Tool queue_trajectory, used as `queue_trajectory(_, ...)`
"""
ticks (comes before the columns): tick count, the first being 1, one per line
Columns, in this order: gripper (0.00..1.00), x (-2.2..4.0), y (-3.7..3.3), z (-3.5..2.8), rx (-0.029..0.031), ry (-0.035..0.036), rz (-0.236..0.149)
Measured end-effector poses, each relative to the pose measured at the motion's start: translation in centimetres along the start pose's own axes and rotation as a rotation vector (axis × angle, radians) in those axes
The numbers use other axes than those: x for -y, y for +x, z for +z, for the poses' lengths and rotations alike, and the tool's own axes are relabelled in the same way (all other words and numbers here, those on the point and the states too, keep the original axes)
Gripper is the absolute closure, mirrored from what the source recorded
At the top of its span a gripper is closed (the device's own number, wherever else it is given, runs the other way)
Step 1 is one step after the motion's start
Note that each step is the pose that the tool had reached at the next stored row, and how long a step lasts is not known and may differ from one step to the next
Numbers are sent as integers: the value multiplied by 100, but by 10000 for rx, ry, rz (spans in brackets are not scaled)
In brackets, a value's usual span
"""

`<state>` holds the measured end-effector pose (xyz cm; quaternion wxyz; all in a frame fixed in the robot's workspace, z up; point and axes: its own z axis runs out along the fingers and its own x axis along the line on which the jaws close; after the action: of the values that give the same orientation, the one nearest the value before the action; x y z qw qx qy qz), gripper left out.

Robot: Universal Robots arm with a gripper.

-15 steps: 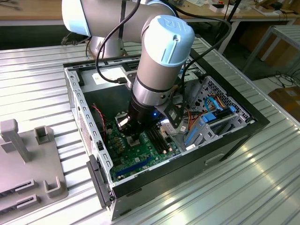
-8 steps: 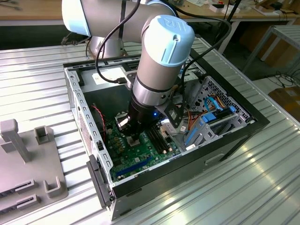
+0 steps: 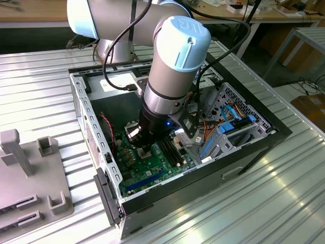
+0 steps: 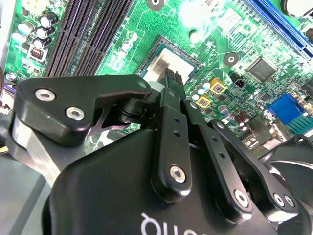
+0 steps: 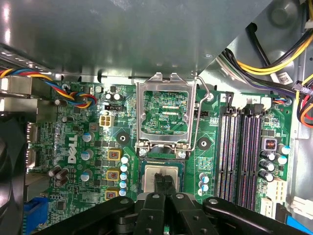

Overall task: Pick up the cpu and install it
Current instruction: 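Close the cpu cover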

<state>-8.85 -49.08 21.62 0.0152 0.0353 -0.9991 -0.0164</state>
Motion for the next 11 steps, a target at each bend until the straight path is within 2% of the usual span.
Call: queue_trajectory(11, 89, 0, 0, 0, 0, 0, -5)
